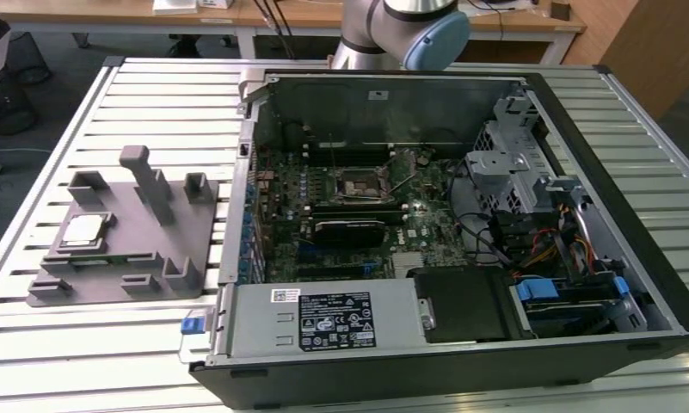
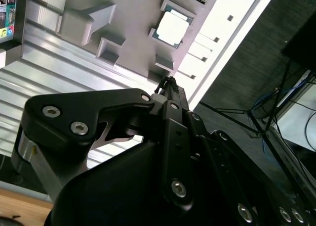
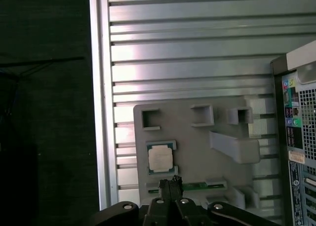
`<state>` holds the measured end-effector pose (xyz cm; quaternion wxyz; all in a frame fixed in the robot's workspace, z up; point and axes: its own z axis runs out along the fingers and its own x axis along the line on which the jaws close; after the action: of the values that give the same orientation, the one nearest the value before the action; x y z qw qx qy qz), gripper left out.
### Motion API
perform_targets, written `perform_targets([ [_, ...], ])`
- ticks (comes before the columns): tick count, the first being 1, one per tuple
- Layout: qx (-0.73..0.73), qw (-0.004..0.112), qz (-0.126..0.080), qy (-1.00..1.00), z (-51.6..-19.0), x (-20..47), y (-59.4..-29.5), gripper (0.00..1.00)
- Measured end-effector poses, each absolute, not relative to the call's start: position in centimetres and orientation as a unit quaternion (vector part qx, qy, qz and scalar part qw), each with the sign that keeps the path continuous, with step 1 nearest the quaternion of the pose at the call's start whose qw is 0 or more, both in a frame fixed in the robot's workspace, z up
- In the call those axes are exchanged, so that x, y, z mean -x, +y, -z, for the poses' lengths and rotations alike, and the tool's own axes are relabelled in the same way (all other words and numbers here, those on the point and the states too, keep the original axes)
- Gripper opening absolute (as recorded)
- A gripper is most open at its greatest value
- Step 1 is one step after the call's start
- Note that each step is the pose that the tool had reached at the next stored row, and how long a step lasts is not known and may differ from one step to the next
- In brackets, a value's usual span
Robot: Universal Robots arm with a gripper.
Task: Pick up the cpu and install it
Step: 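Pick up the cpu and move it towards the insertion slot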
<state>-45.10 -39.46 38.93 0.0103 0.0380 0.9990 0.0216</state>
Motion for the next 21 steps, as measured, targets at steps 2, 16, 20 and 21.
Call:
perform_targets([
  [2, -0.038, 0.009, -0.022, 0.999, -38.8, 45.1, -39.5, 0.11],
  [16, -0.038, 0.008, -0.022, 0.999, -37.3, 45.1, -39.5, 0.11],
  [20, -0.038, 0.006, -0.022, 0.999, -37.0, 45.1, -39.5, 0.11],
  [21, -0.038, 0.006, -0.022, 0.999, -37.0, 45.1, -39.5, 0.11],
])
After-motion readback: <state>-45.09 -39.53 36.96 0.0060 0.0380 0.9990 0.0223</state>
